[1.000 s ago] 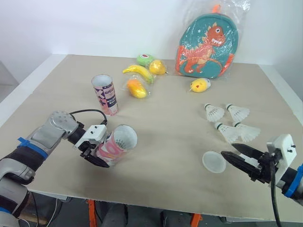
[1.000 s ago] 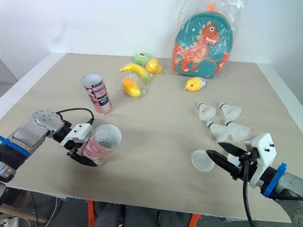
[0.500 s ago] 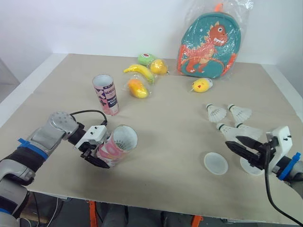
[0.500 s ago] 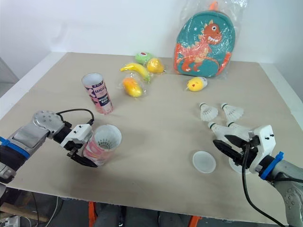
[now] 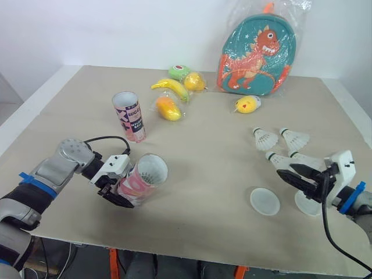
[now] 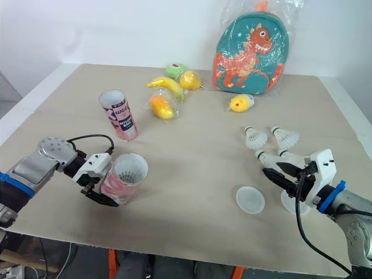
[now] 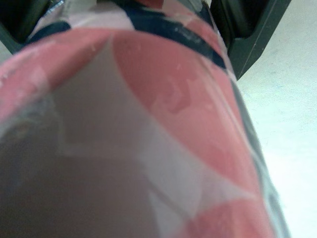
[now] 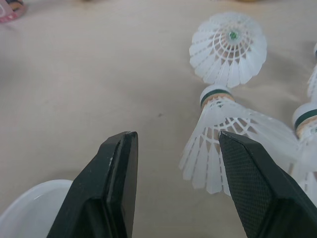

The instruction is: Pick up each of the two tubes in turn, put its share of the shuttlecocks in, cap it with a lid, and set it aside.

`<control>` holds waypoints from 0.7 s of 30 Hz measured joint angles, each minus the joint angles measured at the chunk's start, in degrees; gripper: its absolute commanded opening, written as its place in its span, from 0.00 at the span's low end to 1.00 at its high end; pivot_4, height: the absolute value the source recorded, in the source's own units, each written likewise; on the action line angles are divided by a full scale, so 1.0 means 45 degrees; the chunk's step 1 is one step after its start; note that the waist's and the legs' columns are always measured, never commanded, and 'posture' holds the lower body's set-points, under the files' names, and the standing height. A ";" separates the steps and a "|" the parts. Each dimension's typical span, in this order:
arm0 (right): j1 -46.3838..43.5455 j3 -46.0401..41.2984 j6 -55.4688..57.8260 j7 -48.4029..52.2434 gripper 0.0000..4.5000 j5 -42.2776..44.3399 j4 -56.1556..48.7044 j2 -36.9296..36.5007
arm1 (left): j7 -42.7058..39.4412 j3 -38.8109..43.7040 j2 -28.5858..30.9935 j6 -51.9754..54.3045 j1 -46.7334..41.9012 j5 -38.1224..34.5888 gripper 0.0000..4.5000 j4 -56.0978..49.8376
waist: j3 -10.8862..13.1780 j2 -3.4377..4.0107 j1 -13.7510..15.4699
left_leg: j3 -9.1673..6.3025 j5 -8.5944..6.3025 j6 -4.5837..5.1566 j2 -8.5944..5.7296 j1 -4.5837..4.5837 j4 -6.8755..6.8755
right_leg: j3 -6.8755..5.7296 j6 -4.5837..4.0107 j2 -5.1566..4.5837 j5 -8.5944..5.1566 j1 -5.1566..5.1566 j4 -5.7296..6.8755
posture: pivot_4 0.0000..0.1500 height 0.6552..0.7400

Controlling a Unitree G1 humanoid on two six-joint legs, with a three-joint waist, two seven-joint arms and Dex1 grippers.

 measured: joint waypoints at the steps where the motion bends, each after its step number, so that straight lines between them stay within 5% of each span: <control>1: -0.0103 0.0132 -0.0001 -0.0119 0.63 -0.0119 0.0156 0.0000 | 0.0005 0.0008 -0.0002 -0.0002 0.0005 0.0000 0.68 -0.0003 | 0.0000 0.0000 0.0002 | 0.0000 0.0000 0.0000 -0.0001 -0.0001 0.0000 | -0.0001 0.0000 -0.0001 0.0001 -0.0001 0.0000 | 1.00 1.00; 7: -0.0984 0.0706 -0.0088 -0.0286 0.63 -0.0512 0.1049 0.0044 | -0.0001 0.0041 -0.0003 0.0010 0.0017 0.0009 0.68 0.0003 | 0.0003 0.0002 -0.0008 | 0.0002 0.0000 0.0000 0.0001 -0.0001 0.0002 | 0.0001 0.0003 0.0002 0.0004 -0.0005 0.0000 | 1.00 1.00; 10: -0.1495 0.1022 -0.0247 -0.0386 0.49 -0.0692 0.1405 0.0121 | -0.0001 0.0065 -0.0019 0.0018 0.0025 0.0016 0.68 -0.0002 | 0.0004 0.0002 -0.0005 | -0.0002 0.0000 0.0000 0.0001 -0.0003 0.0002 | -0.0003 0.0004 0.0002 0.0005 -0.0004 0.0000 | 1.00 1.00; 15: -0.1679 0.1266 -0.0470 -0.0278 0.01 -0.0716 0.1555 0.0181 | -0.0002 0.0136 -0.0033 0.0034 0.0080 0.0024 0.68 -0.0036 | 0.0004 0.0003 0.0002 | -0.0005 0.0000 0.0000 -0.0001 -0.0008 0.0000 | -0.0004 0.0001 0.0001 0.0004 -0.0005 0.0000 | 1.00 1.00; 21: -0.1536 0.1266 -0.0278 0.0213 0.01 0.0041 0.0701 0.0269 | -0.0001 0.0317 -0.0082 0.0163 0.0188 0.0093 0.68 -0.0095 | 0.0004 0.0004 -0.0002 | -0.0010 0.0000 0.0000 0.0000 -0.0007 0.0002 | -0.0007 0.0004 0.0004 0.0005 -0.0004 0.0001 | 1.00 1.00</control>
